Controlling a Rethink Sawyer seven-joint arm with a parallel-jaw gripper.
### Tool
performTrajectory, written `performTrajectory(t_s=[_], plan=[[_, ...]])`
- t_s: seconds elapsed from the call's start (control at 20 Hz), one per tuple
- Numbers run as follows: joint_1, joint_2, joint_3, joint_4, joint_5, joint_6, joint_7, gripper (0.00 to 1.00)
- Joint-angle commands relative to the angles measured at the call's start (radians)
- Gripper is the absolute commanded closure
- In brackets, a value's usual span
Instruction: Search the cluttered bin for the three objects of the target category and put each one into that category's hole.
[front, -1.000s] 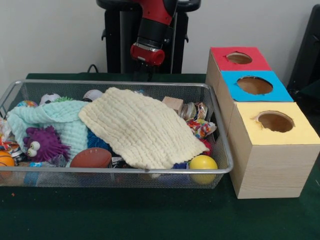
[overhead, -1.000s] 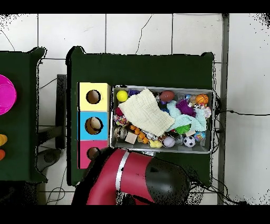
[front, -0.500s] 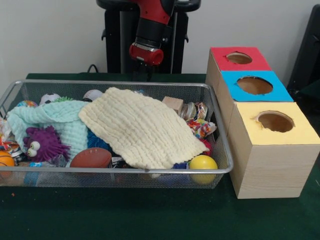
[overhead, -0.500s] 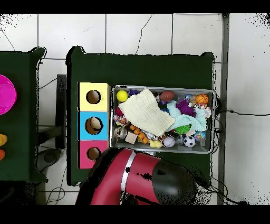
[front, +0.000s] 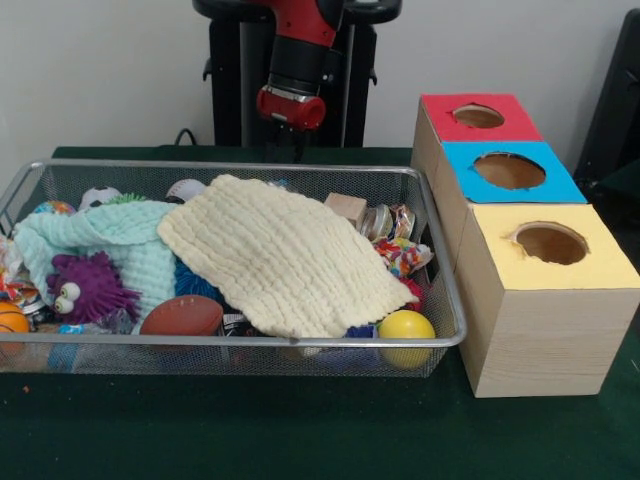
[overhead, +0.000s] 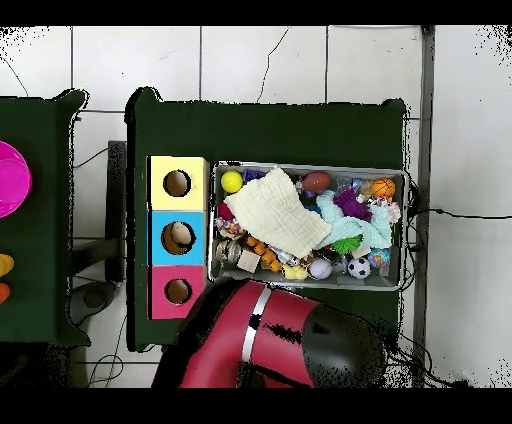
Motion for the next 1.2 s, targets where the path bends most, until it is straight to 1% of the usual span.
performTrajectory(t_s=[0.05, 0.15, 0.4, 0.5, 0.85, 1.1, 1.2], plan=[[-0.095, 0.245, 0.170, -0.450, 0.090, 0.643, -0.074, 0.00], [-0.084, 0.250, 0.165, -0.459, 0.094, 0.650, -0.076, 0.00], [-0.081, 0.298, 0.160, -0.502, 0.087, 0.582, -0.043, 0.00], [-0.078, 0.307, 0.158, -0.509, 0.089, 0.571, -0.037, 0.00], [-0.054, 0.303, 0.148, -0.498, 0.126, 0.572, -0.037, 0.00], [-0.035, 0.302, 0.141, -0.485, 0.156, 0.550, -0.026, 0.00], [-0.024, 0.300, 0.138, -0.474, 0.181, 0.535, -0.014, 0.00]])
